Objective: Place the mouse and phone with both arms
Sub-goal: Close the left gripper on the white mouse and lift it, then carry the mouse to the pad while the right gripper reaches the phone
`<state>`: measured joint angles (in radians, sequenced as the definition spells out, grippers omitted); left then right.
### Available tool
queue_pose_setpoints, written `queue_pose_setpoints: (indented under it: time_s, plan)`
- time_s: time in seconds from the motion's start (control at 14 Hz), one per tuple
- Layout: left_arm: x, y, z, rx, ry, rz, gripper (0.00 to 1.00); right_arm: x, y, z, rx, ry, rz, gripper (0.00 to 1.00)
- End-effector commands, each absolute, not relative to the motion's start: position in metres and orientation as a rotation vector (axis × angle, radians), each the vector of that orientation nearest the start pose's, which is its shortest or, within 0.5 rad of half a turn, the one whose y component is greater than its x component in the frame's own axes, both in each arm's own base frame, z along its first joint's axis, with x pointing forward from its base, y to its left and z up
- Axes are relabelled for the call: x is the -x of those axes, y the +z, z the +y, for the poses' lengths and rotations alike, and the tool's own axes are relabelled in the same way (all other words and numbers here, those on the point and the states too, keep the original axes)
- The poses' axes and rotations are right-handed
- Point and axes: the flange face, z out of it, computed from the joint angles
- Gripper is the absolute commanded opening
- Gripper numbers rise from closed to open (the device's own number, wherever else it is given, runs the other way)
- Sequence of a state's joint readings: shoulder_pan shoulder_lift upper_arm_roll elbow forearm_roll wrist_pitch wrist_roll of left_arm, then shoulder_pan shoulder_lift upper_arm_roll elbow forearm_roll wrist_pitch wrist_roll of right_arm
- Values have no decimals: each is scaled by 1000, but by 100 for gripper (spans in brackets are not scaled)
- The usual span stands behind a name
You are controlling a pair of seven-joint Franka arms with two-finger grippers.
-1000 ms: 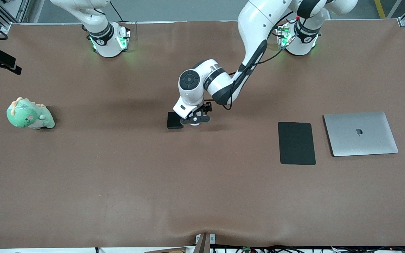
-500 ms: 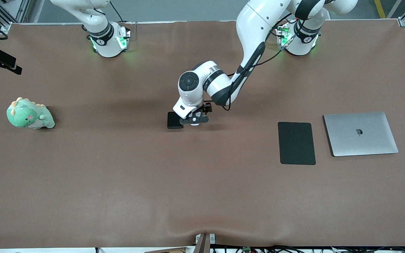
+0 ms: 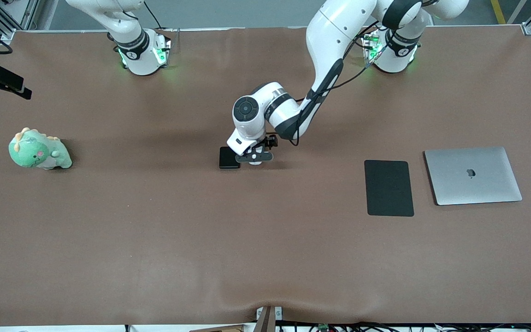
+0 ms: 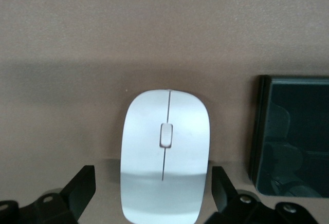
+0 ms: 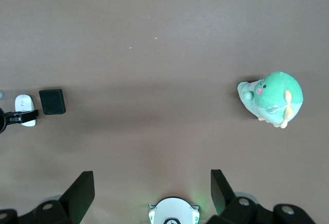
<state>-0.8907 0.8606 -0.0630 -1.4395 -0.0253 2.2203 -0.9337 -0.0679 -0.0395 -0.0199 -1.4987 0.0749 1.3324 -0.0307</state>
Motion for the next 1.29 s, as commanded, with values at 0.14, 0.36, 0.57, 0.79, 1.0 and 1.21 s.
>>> queue_pose_setpoints:
  time_s: [0.14,0.36,0.57,0.79,1.0,1.21]
  plan:
    - [-423,169,-584,3133,130,-55,0,-522,659,-37,3027,191,54,100]
    - [-424,173,-584,3137,123,-57,0,-527,651,-35,3026,213,46,100]
    - [-429,194,-585,3153,109,-68,0,-540,628,-34,3024,279,39,100]
    - [-446,227,-567,3123,133,-110,0,-560,587,-25,3001,396,21,100]
    - [-471,269,-543,3116,142,-177,0,-567,577,-15,3003,406,1,100]
    - [-512,322,-497,3122,127,-285,0,-577,572,10,3023,347,-48,100]
